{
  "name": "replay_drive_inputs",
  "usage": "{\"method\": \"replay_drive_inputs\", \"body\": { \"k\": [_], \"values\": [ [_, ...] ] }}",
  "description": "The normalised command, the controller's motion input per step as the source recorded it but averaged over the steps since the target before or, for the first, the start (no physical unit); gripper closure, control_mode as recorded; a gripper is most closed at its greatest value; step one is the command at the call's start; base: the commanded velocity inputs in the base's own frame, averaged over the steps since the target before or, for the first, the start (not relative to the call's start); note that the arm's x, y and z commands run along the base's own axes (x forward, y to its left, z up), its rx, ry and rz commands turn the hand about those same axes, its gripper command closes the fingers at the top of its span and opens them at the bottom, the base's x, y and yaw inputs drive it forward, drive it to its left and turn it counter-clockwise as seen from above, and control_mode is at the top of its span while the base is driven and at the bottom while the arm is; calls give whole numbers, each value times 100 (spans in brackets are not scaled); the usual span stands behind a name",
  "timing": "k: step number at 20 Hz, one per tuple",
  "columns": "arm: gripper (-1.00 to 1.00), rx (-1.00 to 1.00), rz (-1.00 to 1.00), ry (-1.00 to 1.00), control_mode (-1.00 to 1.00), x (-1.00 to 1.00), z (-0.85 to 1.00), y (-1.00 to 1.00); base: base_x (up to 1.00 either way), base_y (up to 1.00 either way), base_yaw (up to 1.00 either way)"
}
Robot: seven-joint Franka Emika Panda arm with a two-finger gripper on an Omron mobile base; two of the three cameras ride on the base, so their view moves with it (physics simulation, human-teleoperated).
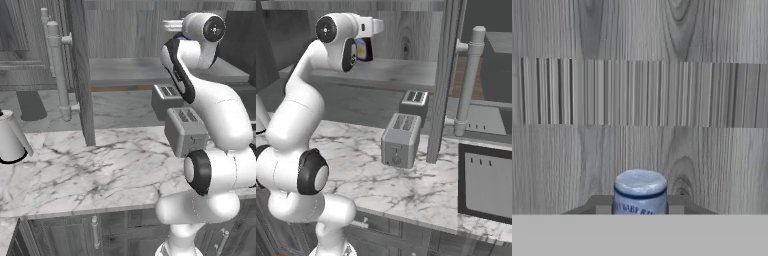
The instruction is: Take 2 condiments from the cabinet and move them on the counter near the stove.Make sure the condiments are lined up with each other, next to each other.
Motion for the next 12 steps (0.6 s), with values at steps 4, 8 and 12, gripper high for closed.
{"method": "replay_drive_inputs", "body": {
  "k": [4,8,12],
  "values": [
    [100,-7,11,6,-100,-59,-12,0,0,0,0],
    [100,-10,8,0,-100,-55,-41,0,0,0,0],
    [100,-8,6,0,-100,-50,-44,0,0,0,0]
  ]
}}
